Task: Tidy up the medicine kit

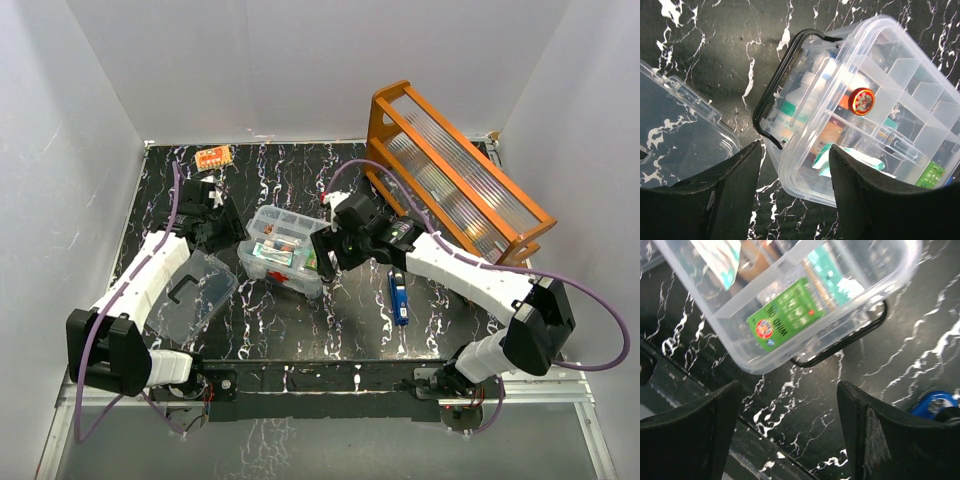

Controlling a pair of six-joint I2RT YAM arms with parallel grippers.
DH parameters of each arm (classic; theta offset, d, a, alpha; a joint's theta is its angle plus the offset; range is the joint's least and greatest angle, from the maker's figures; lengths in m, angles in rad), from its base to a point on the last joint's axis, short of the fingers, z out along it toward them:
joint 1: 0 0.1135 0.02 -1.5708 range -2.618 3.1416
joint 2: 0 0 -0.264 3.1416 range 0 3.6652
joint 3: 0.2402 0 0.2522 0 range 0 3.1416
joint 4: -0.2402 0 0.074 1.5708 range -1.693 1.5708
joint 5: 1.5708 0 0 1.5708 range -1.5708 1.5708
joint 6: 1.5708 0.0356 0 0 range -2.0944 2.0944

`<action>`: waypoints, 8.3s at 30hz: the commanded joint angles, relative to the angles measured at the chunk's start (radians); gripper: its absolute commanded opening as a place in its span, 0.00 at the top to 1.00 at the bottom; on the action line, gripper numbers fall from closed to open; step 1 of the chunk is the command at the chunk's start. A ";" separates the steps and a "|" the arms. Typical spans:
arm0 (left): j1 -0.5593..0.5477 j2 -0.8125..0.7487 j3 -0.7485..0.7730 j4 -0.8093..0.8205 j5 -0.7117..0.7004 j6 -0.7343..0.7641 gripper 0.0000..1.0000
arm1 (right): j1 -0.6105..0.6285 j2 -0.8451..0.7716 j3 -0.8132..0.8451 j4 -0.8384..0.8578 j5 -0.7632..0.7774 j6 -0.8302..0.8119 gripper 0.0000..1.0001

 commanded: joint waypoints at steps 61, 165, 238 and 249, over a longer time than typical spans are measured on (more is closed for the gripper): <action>0.177 -0.139 -0.199 -0.141 -0.424 -0.275 0.19 | 0.085 -0.061 -0.147 0.347 0.026 0.130 0.47; 0.217 -0.126 -0.388 -0.202 -0.090 -0.307 0.20 | 0.161 0.244 -0.135 0.518 0.135 0.395 0.38; 0.096 -0.145 -0.450 0.062 0.271 -0.166 0.09 | 0.154 0.398 -0.030 0.457 -0.350 -0.633 0.69; 0.096 -0.210 -0.500 0.077 0.303 -0.178 0.01 | 0.104 0.376 -0.024 0.466 -0.437 -0.619 0.69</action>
